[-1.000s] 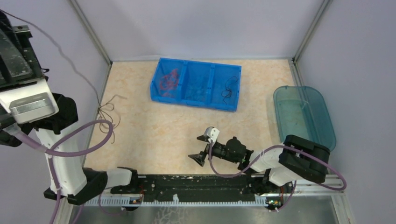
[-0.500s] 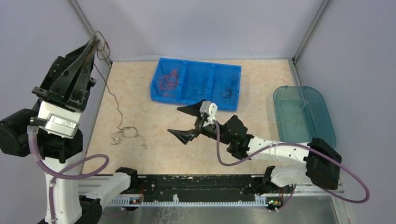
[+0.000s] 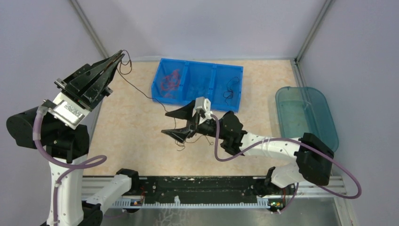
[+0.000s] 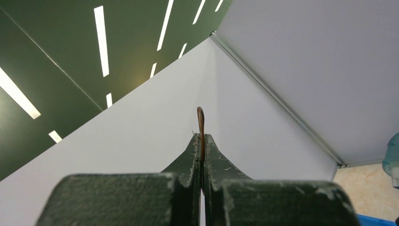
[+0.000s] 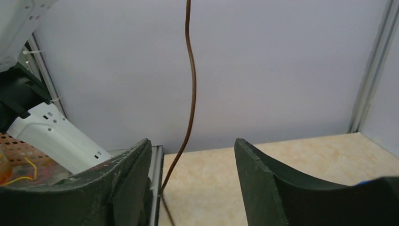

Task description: Untangle the cables

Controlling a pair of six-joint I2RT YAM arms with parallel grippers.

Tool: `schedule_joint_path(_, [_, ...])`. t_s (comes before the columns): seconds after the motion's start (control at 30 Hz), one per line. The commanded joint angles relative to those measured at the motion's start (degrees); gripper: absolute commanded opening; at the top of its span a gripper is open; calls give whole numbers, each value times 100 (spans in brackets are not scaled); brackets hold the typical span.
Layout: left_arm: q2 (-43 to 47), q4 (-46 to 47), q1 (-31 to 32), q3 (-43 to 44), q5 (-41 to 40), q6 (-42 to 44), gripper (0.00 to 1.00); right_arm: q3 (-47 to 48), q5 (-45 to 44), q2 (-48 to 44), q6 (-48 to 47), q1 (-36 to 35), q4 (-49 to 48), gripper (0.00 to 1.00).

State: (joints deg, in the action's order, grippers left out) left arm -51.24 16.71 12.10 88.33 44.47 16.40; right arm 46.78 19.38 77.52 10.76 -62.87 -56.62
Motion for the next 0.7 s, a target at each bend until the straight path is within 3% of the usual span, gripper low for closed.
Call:
schedule_joint_path(0.0, [30,214,-32,35,78,-473,0,-193,-8,-178,-39,36,-293,58])
schedule_joint_path(0.17, [46,254,-32,43,102,-619,0,-224,-175,-148,-173,38,-89,13])
schedule_joint_path(0.27, [56,254,-32,83,90,-607,0,-222,-159,-70,-118,38,-72,11])
schedule_joint_path(0.33, [47,254,-32,140,88,-632,0,-205,-143,-1,-28,38,-130,20])
schedule_joint_path(0.4, [43,234,-31,174,117,-650,0,-161,-125,49,90,38,-218,41])
schedule_joint_path(0.5, [75,177,-32,152,111,-635,0,-54,-79,109,64,-41,-302,55])
schedule_joint_path(0.67, [155,158,-32,39,94,-622,0,335,90,431,-52,-307,-173,65])
